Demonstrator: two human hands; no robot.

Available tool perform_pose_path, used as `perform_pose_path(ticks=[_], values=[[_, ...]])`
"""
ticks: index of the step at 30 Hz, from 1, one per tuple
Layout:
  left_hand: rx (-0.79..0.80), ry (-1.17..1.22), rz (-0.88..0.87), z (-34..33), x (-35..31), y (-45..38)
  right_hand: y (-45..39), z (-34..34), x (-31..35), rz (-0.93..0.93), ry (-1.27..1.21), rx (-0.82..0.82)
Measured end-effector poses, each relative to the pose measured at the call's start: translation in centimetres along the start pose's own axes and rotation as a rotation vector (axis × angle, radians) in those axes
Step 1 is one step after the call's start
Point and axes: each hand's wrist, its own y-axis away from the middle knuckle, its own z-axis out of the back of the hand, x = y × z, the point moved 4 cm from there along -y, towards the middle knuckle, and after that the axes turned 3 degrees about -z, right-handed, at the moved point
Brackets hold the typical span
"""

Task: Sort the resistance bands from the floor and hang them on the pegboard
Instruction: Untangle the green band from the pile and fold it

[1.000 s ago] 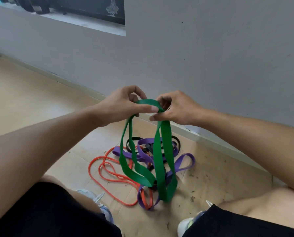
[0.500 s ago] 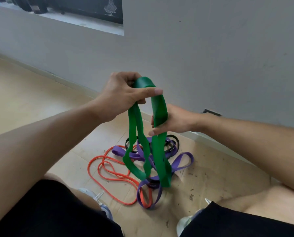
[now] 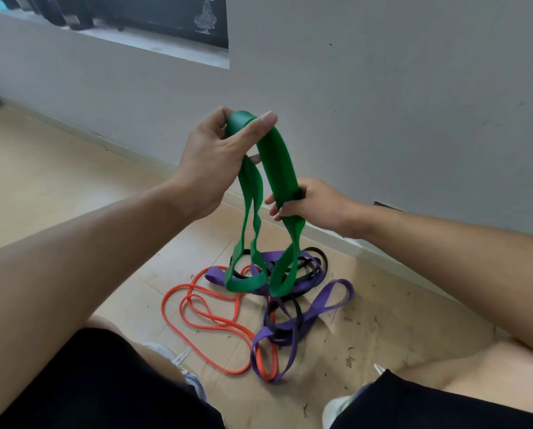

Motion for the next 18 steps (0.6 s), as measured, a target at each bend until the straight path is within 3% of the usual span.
perform_pose_path(ticks=[6, 18], values=[[-0.015, -0.32, 0.094, -0.3, 1.5, 0.6, -0.3, -0.8, -2.6, -0.116, 0.091, 0.003], [0.031, -0.267, 0.034, -1.7, 1.7, 1.0, 0.7, -3.4, -1.6, -0.043, 0.04, 0.16]])
